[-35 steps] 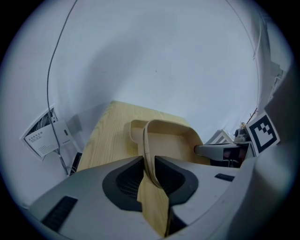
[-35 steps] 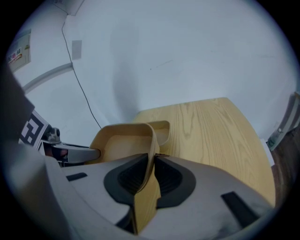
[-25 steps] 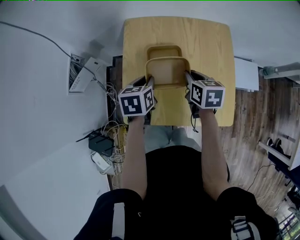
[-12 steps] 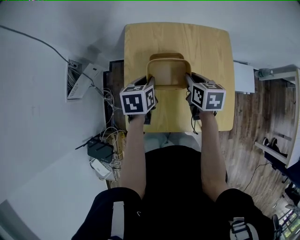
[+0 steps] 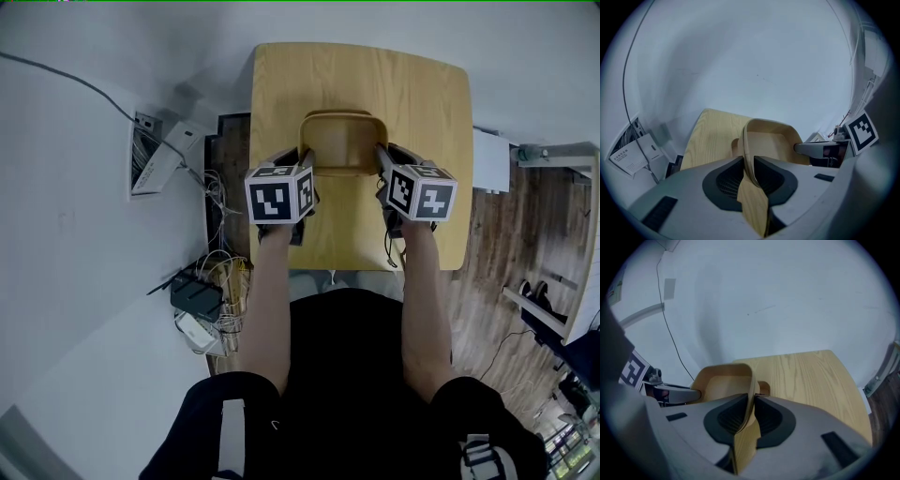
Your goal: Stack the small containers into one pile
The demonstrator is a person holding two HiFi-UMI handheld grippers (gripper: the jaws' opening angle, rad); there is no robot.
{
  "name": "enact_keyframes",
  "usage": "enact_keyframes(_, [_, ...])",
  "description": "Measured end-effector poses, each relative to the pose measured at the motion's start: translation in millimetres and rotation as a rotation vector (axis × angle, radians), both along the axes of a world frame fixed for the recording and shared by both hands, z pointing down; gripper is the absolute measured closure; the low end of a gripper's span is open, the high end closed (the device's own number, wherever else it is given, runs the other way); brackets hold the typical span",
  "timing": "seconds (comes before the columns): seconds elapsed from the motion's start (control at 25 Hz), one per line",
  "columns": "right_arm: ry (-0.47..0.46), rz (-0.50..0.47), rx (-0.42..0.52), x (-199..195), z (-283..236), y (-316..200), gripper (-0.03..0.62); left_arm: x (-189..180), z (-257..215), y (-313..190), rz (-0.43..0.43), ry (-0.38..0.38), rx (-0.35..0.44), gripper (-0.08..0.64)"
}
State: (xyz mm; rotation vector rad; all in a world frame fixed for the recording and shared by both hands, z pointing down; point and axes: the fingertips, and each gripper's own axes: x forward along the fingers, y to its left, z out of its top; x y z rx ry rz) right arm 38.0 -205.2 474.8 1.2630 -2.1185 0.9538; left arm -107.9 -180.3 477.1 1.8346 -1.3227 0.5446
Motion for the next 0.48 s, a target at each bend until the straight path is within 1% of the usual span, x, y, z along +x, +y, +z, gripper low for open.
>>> enact_keyframes(0.24, [-0.012,-0.017,-0.025,1,9,-21,0.546,2,7,-20,-0.017,-0.009,-0.021,0.483])
enact_keyframes(0.48, [-0.023,-0.02,-0.06,5,23,-29,0.546,6,20,-26,-0.019,-0.024,-0.057,0.48])
